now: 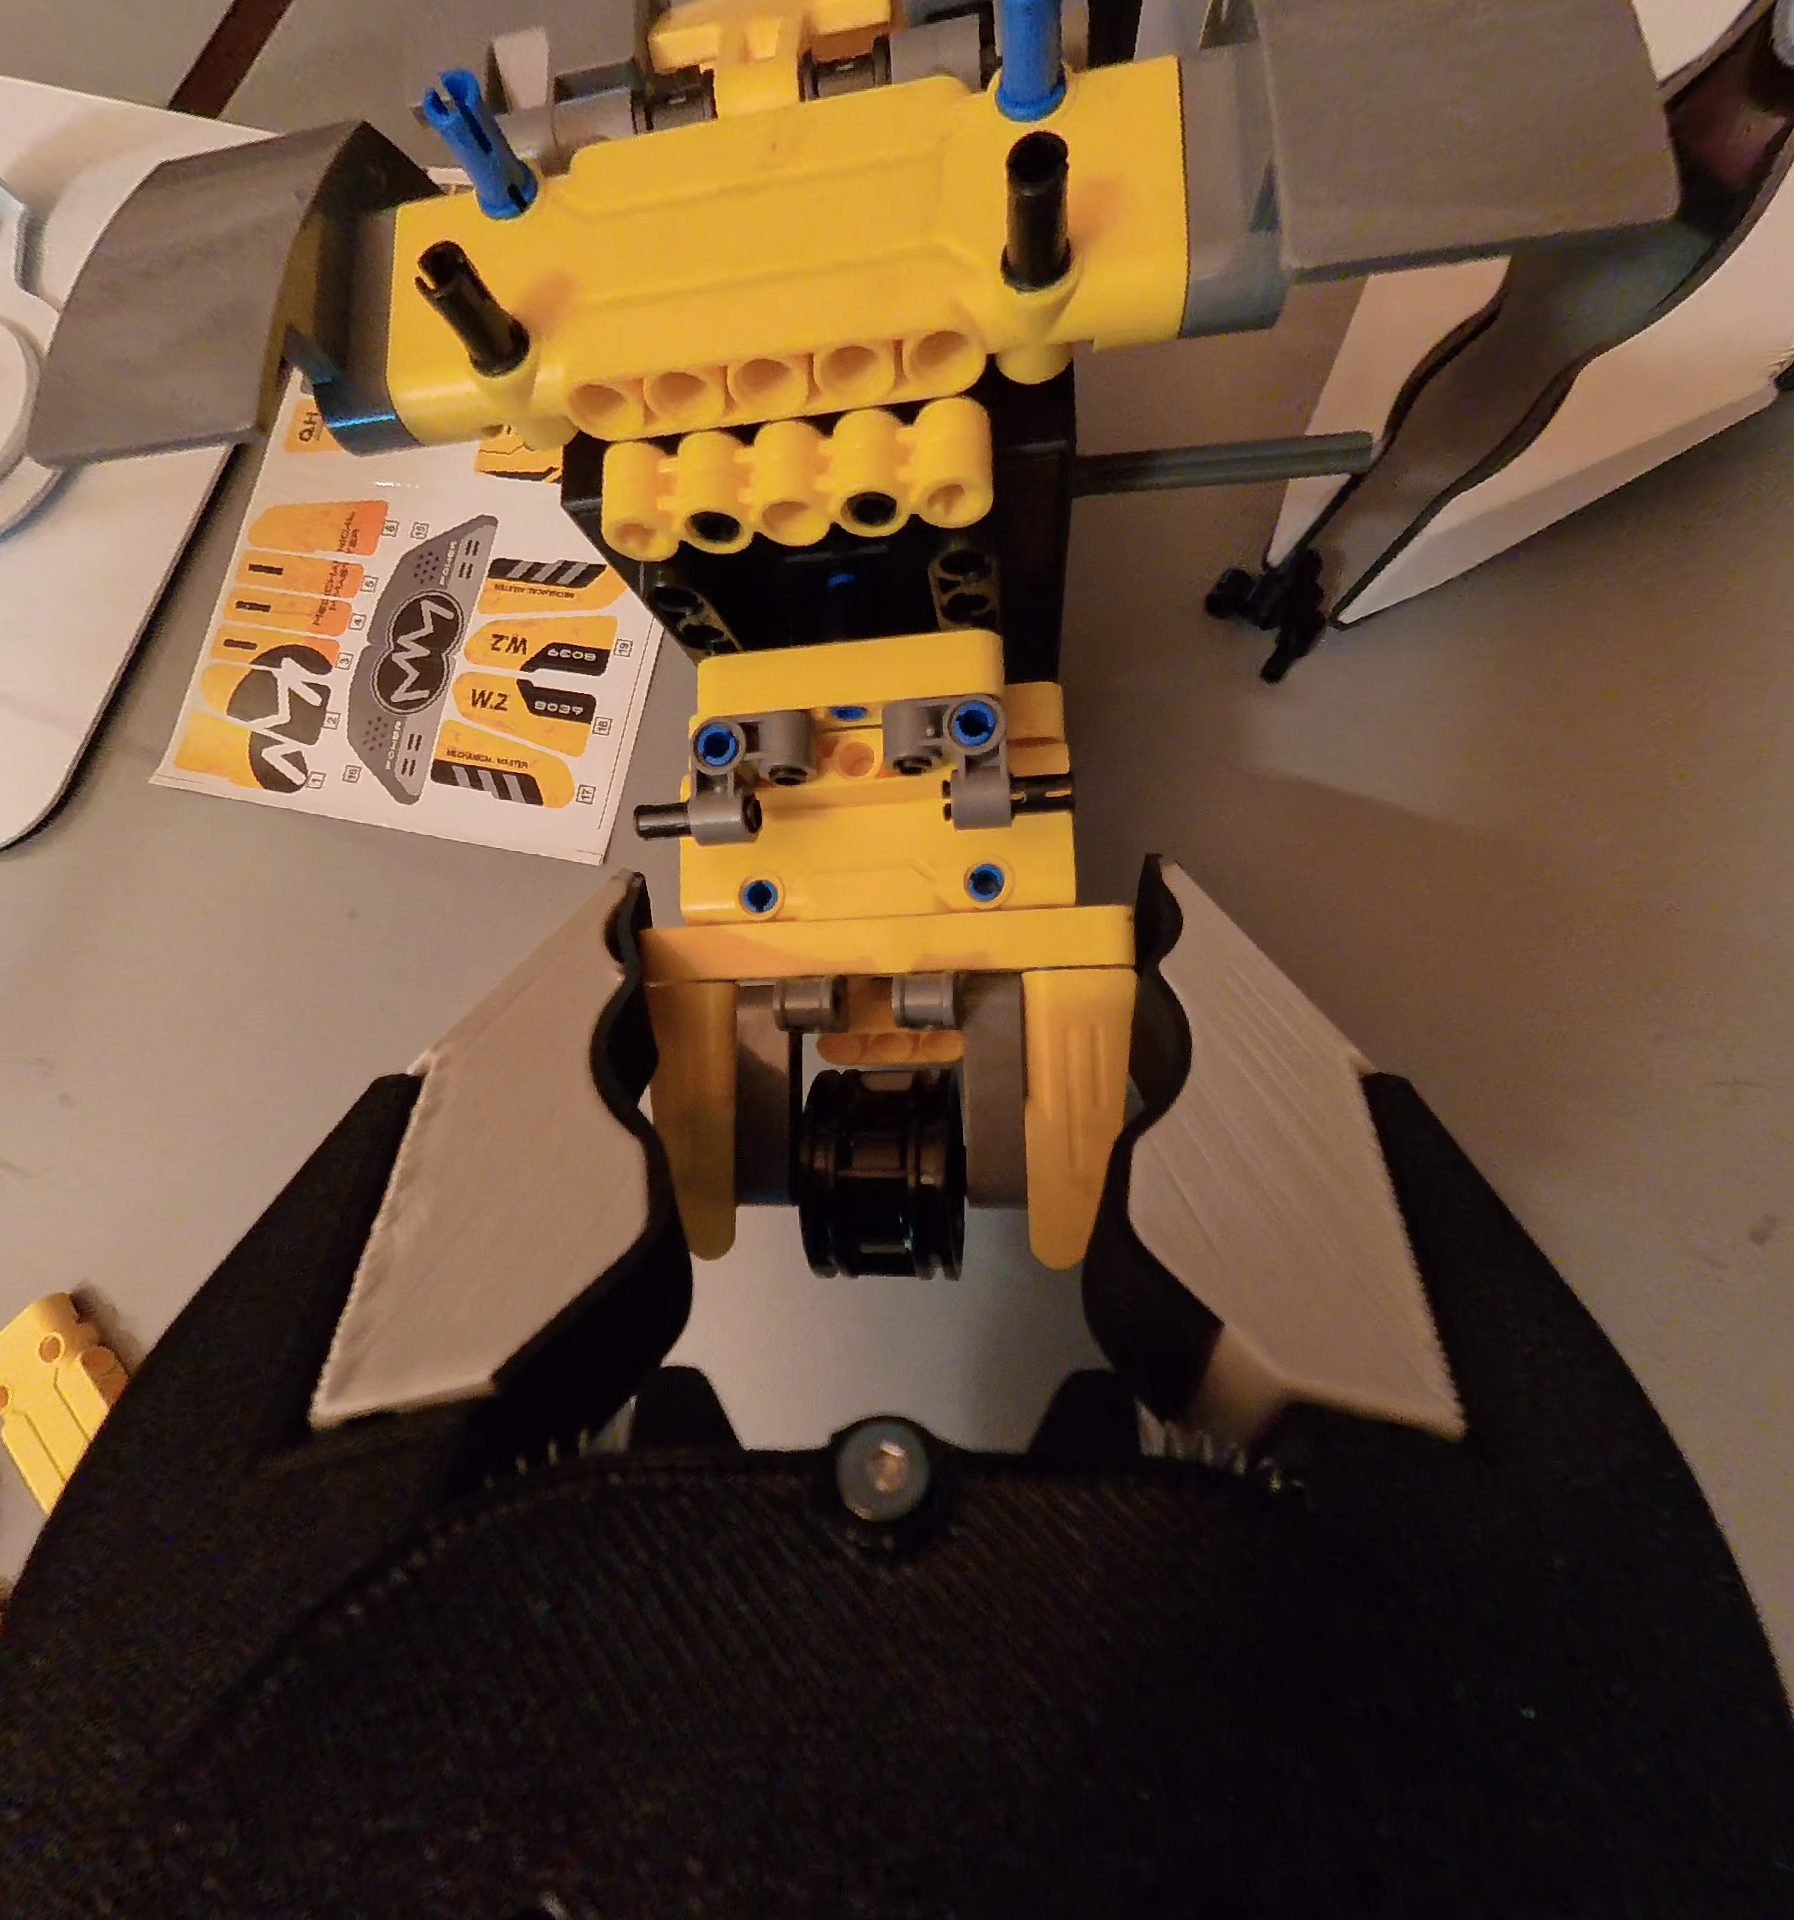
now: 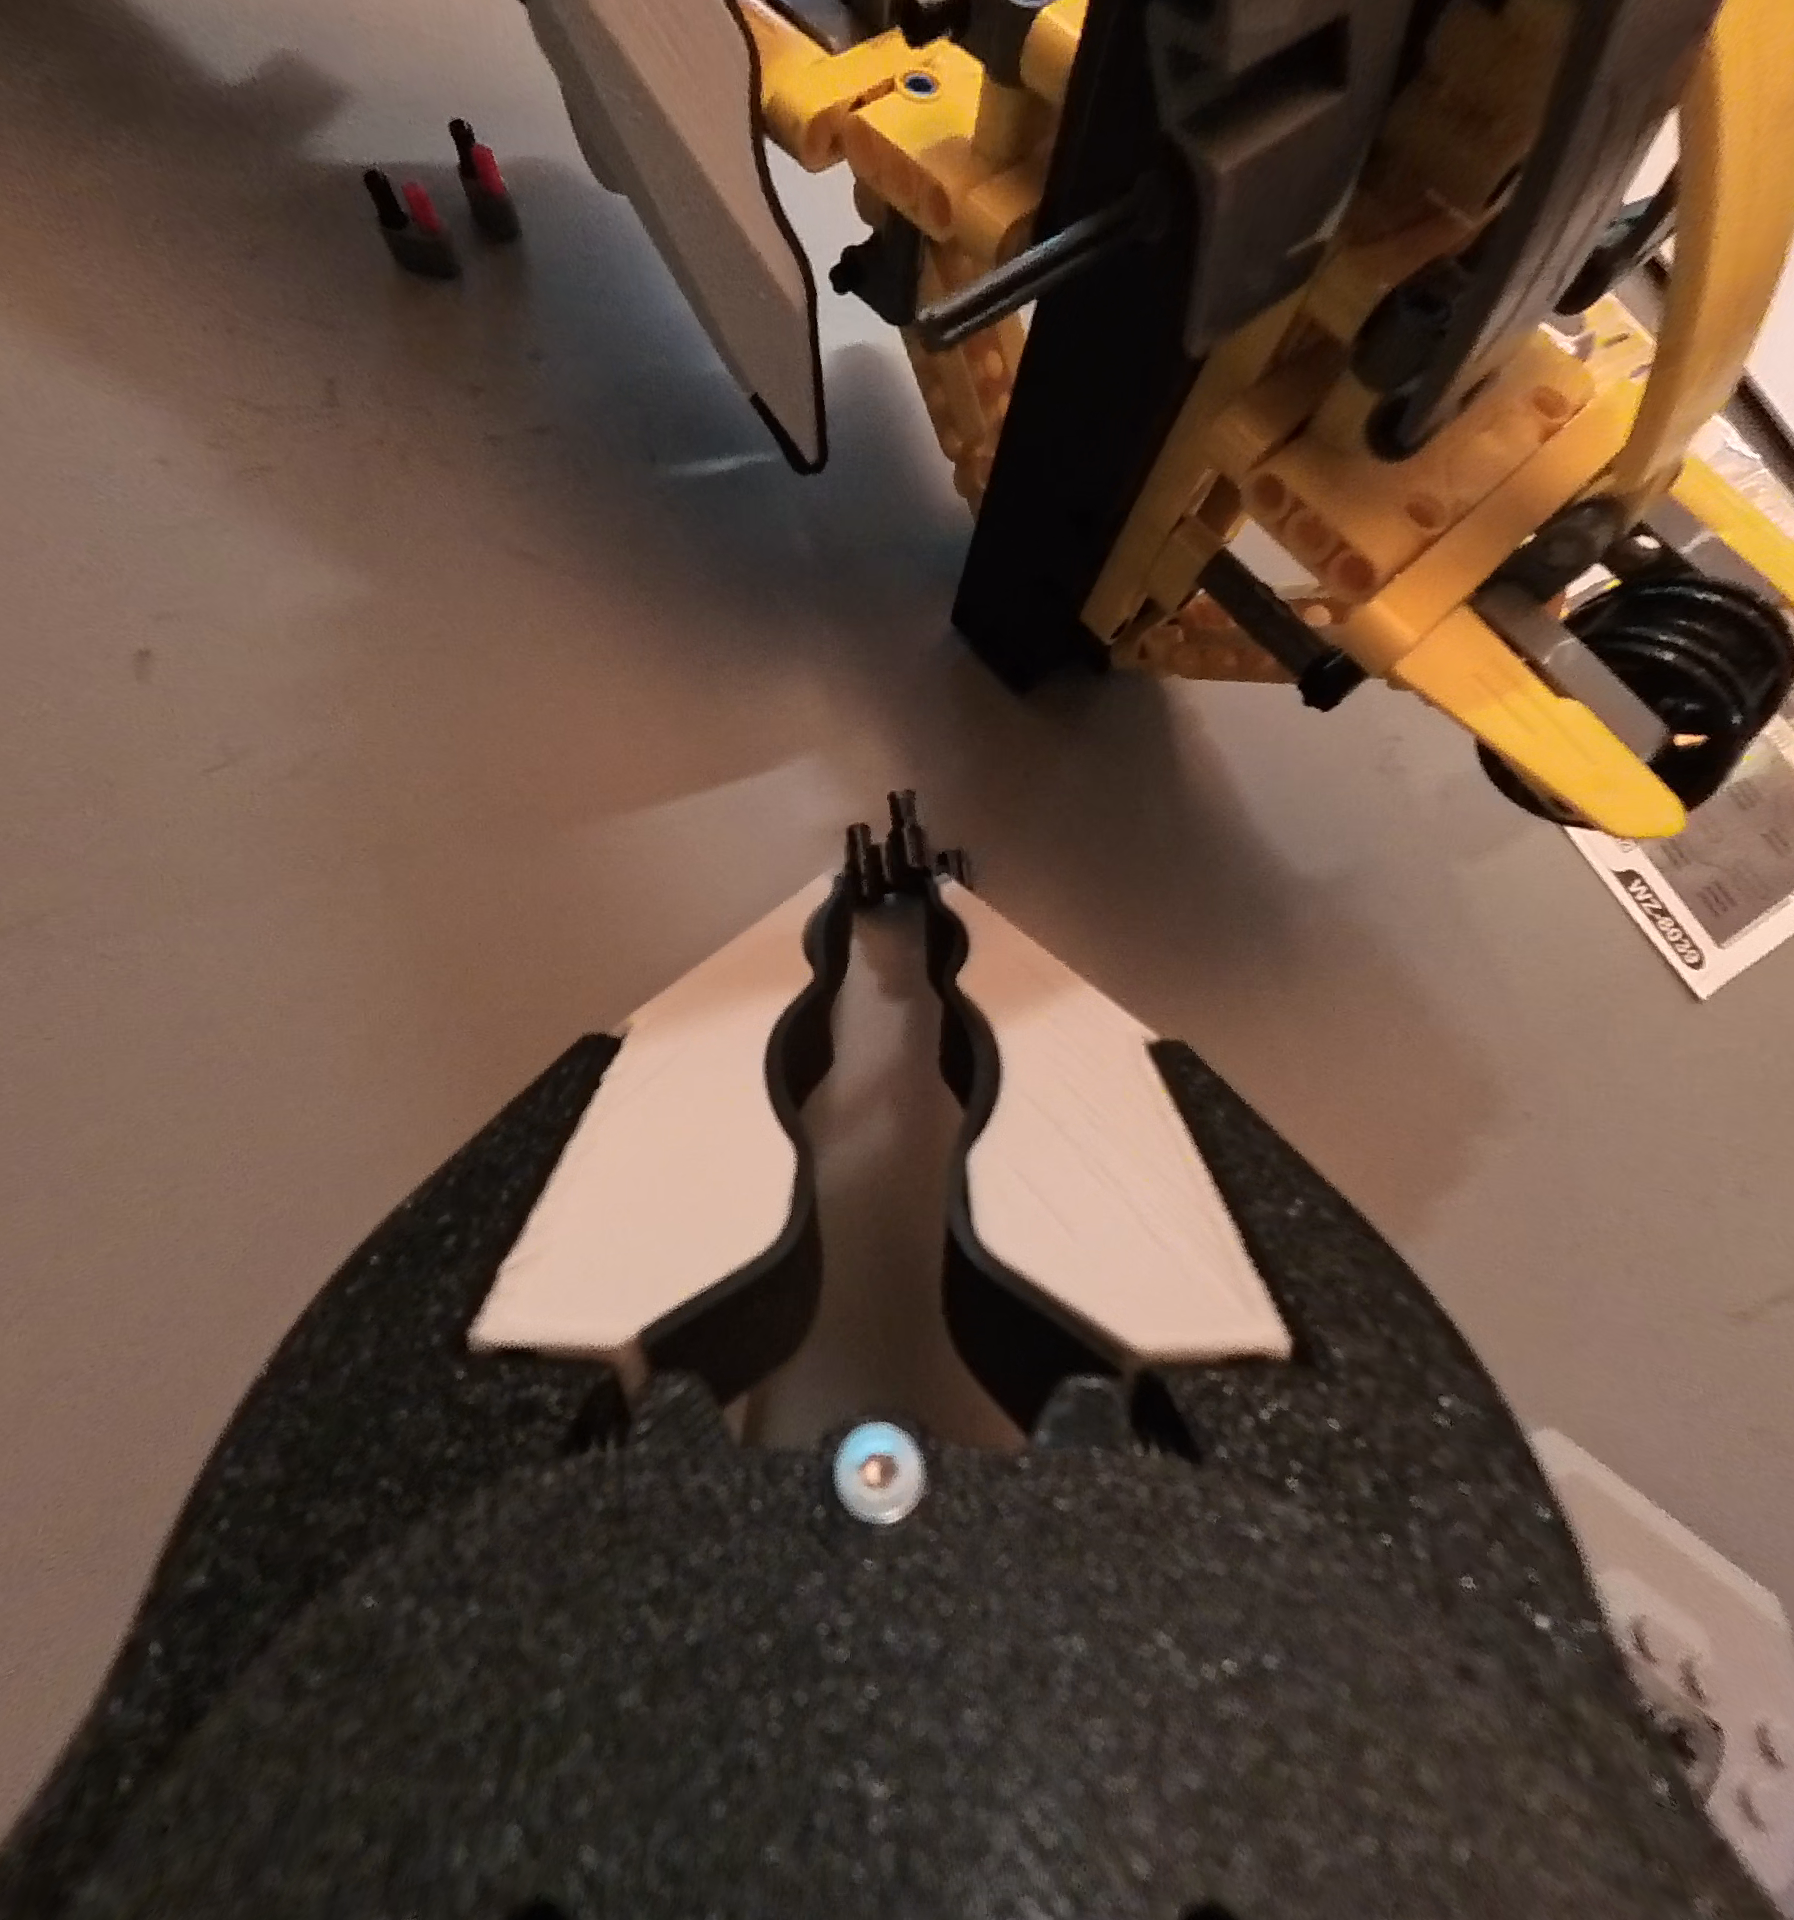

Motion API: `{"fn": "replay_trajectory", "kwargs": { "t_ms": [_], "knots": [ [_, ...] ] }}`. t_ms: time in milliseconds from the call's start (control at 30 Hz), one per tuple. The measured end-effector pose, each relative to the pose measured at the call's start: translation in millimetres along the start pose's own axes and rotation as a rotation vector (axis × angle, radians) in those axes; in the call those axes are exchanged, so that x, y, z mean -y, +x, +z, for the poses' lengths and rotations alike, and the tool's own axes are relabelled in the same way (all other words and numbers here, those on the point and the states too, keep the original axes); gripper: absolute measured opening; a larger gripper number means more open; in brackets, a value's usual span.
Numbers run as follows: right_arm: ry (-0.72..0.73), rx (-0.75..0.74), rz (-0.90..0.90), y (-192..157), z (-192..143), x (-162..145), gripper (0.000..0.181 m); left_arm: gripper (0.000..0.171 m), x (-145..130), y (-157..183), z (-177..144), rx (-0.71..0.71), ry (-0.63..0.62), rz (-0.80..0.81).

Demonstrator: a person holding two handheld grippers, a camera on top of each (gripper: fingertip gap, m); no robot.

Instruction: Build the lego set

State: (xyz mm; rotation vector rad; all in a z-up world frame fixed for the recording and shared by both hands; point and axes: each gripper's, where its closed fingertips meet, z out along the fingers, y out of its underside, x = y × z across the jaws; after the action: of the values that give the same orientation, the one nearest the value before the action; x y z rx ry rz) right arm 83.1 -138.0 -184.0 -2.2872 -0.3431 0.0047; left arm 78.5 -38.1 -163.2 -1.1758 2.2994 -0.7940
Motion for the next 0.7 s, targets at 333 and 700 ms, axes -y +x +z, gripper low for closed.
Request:
{"fn": "replay_trajectory", "kwargs": {
  "t_ms": [333, 700],
  "knots": [
    [0.030, 0.012, -0.014, -2.7, -4.7, 6.2, 0.013, 0.089, 0.1, -0.4, 0.0, -0.001, 0.001, 0.000],
    [0.027, 0.015, -0.034, -5.7, 4.3, 6.0, 0.013, 0.089, 0.5, -0.6, 0.0, 0.001, 0.001, 0.001]
  ]
}}
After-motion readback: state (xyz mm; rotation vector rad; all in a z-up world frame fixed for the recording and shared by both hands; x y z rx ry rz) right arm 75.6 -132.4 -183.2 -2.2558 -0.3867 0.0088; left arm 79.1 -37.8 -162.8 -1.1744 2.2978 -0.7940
